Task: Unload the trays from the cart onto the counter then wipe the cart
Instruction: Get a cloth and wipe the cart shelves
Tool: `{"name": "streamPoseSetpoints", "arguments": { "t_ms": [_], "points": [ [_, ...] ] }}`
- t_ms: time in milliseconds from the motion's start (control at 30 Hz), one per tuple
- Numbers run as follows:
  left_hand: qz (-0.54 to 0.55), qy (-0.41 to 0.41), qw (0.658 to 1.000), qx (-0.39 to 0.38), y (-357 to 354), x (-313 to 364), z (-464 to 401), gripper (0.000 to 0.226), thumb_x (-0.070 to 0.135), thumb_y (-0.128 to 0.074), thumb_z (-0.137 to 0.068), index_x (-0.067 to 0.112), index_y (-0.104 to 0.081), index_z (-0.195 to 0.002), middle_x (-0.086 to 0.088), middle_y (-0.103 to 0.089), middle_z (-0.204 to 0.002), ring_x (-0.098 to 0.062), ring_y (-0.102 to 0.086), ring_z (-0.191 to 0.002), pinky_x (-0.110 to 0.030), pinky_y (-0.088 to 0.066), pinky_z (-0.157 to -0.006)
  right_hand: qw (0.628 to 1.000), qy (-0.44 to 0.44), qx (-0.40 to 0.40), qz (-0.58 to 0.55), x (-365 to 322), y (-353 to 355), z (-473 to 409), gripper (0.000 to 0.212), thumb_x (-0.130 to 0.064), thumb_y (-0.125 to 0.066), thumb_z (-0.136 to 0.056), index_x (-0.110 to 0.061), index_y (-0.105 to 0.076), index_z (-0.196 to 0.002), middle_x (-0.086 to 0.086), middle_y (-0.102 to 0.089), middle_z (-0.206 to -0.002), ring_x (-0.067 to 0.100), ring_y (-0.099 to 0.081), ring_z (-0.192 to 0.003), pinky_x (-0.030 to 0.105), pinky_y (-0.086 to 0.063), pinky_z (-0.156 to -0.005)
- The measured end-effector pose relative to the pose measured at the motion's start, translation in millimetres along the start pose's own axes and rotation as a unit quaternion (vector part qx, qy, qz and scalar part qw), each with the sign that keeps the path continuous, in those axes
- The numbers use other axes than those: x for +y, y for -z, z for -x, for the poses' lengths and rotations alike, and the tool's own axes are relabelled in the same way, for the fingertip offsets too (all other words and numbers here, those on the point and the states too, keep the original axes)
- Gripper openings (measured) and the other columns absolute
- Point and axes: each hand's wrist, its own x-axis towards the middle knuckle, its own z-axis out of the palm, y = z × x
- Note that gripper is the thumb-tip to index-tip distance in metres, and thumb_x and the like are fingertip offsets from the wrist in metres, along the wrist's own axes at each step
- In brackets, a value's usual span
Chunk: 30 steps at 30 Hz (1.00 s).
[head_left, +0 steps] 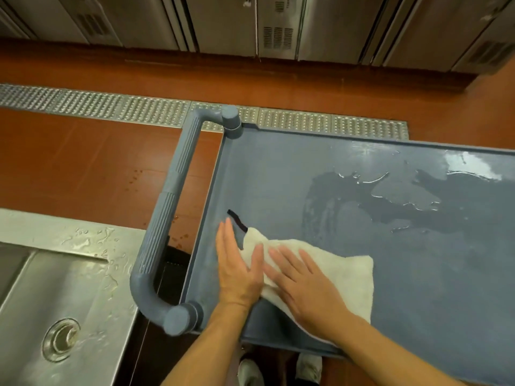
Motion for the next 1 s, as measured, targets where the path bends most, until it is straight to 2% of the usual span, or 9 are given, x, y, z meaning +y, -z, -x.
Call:
{"name": "streamPoseSetpoints", "arguments": {
  "t_ms": [100, 200, 333, 433, 500, 600, 700, 800, 1000],
  "points": [
    [-0.042, -0.009, 0.999, -0.028, 18.8, 10.6, -7.2, 0.079, 0.058, -0.046, -0.095, 0.016, -0.031, -0.160, -0.004, -0.034, -0.165, -0.017, -0.031, -0.152, -0.047, -0.032, -0.124, 1.000, -0.017, -0.006, 0.000, 5.0, 0.0, 4.0, 0.052, -0.039, -0.025, -0.111, -0.031, -0.025, -0.162, 0.002, -0.020, -0.171, 0.025, -0.024, -0.156, 0.043, -0.011, -0.123],
    [-0.155, -0.132, 0.979, -0.001, 50.8, 27.9, -42.5, 0.070, 0.052, -0.048, -0.095, 0.007, -0.051, -0.147, -0.013, -0.054, -0.150, -0.030, -0.047, -0.142, -0.051, -0.038, -0.118, 1.000, -0.009, -0.009, 0.007, 4.0, -1.4, -2.1, 0.050, -0.038, -0.028, -0.110, -0.029, -0.034, -0.159, 0.005, -0.028, -0.169, 0.028, -0.028, -0.154, 0.045, -0.014, -0.123],
    [-0.335, -0.266, 0.904, -0.001, 93.6, 43.4, -104.9, 0.054, 0.043, -0.054, -0.091, 0.006, -0.064, -0.130, -0.017, -0.058, -0.144, -0.039, -0.047, -0.140, -0.058, -0.034, -0.117, 0.999, -0.018, 0.002, 0.028, 0.3, -0.7, -4.8, 0.051, -0.041, -0.021, -0.111, -0.029, -0.030, -0.161, 0.003, -0.024, -0.170, 0.028, -0.024, -0.156, 0.046, -0.014, -0.123],
    [-0.474, -0.264, 0.839, -0.043, 115.7, 45.6, -128.5, 0.047, 0.042, -0.053, -0.092, 0.011, -0.063, -0.126, -0.015, -0.052, -0.150, -0.037, -0.038, -0.146, -0.058, -0.027, -0.119, 0.999, -0.018, 0.007, 0.030, -0.5, -1.7, -6.0, 0.052, -0.042, -0.017, -0.112, -0.029, -0.032, -0.160, 0.002, -0.025, -0.170, 0.027, -0.026, -0.155, 0.047, -0.017, -0.121],
    [-0.514, -0.236, 0.823, -0.052, 122.5, 45.0, -134.0, 0.044, 0.041, -0.054, -0.092, 0.013, -0.062, -0.124, -0.014, -0.047, -0.154, -0.036, -0.033, -0.148, -0.063, -0.024, -0.119, 0.999, -0.017, 0.009, 0.026, -0.4, -2.6, -5.8, 0.052, -0.043, -0.018, -0.112, -0.030, -0.031, -0.160, 0.001, -0.023, -0.170, 0.026, -0.025, -0.156, 0.046, -0.016, -0.122],
    [-0.489, -0.157, 0.857, -0.041, 123.4, 48.3, -133.7, 0.050, 0.035, -0.058, -0.091, 0.015, -0.051, -0.136, -0.016, -0.031, -0.163, -0.040, -0.028, -0.150, -0.068, -0.031, -0.112, 0.999, -0.017, 0.019, 0.022, 0.2, -3.6, -6.5, 0.050, -0.041, -0.023, -0.111, -0.031, -0.032, -0.160, -0.001, -0.022, -0.171, 0.024, -0.021, -0.157, 0.046, -0.016, -0.123],
    [-0.420, -0.048, 0.906, -0.036, 121.1, 49.9, -133.2, 0.081, 0.028, -0.059, -0.095, 0.017, -0.013, -0.161, -0.019, -0.024, -0.163, -0.043, -0.052, -0.124, -0.051, -0.050, -0.087, 0.999, -0.024, 0.018, 0.017, -3.8, -2.5, -11.0, 0.051, -0.043, -0.020, -0.112, -0.032, -0.034, -0.159, 0.000, -0.027, -0.169, 0.026, -0.027, -0.155, 0.048, -0.019, -0.120],
    [-0.408, -0.008, 0.912, -0.033, 124.2, 47.3, -138.3, 0.093, 0.020, -0.060, -0.094, 0.017, 0.002, -0.163, -0.021, -0.040, -0.144, -0.031, -0.055, -0.086, -0.039, -0.044, -0.070, 1.000, -0.010, 0.008, 0.005, -0.2, -1.5, -36.0, 0.051, -0.041, -0.020, -0.111, -0.032, -0.030, -0.161, 0.002, -0.023, -0.170, 0.027, -0.023, -0.156, 0.049, -0.018, -0.120],
    [-0.422, 0.024, 0.904, -0.069, 127.8, 43.3, -145.9, 0.099, 0.014, -0.059, -0.094, 0.026, 0.012, -0.162, -0.017, -0.039, -0.138, -0.025, -0.050, -0.070, -0.036, -0.042, -0.065, 0.988, -0.117, 0.066, -0.074, 65.9, 28.3, -197.5, 0.053, -0.037, -0.019, -0.109, -0.032, -0.031, -0.160, 0.000, -0.016, -0.172, 0.023, -0.011, -0.159, 0.052, -0.009, -0.126]
  ]
}}
